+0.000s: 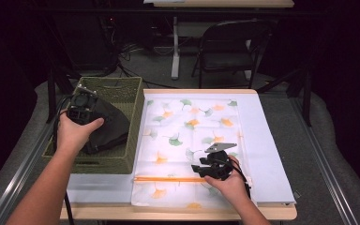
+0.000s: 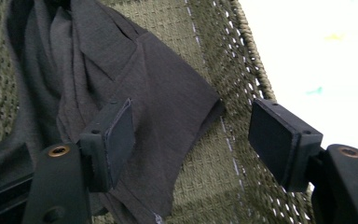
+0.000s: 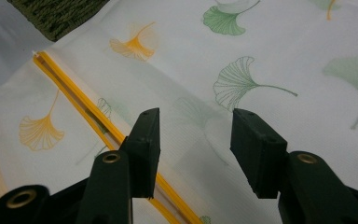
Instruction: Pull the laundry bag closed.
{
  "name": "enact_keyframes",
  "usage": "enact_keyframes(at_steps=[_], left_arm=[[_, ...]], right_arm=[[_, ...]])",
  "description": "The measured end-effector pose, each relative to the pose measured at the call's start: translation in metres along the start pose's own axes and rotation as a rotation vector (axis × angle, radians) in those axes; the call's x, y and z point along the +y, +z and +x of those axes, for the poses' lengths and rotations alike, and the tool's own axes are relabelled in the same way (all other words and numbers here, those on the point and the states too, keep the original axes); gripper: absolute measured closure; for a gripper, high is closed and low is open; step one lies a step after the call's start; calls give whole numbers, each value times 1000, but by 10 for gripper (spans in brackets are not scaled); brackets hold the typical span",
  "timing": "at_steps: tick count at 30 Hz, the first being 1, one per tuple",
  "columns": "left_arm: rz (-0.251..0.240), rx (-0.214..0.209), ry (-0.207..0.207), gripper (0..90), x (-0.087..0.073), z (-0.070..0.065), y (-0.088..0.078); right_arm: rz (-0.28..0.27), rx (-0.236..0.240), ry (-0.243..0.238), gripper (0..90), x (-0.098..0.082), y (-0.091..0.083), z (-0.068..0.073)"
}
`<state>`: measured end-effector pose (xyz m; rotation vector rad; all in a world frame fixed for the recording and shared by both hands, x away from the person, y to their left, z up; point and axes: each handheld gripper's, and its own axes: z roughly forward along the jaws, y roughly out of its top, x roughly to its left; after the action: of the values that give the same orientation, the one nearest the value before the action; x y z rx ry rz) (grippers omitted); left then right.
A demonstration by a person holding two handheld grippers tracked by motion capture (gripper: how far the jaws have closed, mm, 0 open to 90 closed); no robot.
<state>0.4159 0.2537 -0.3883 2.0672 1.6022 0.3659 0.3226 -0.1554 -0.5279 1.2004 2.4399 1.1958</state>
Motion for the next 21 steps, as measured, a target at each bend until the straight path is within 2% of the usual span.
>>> enact_keyframes(at_steps=[7,15,21], left_arm=[[26,22,-19,266,5,6,8],[46,48,-66,240,9,22,15],[64,86,-88,225,8,33,19]], right_arm=[[4,1,11,525,0,0,1],[3,-1,3,522,-1,-1,1],[-1,-10,3,519,-3,-4,2]])
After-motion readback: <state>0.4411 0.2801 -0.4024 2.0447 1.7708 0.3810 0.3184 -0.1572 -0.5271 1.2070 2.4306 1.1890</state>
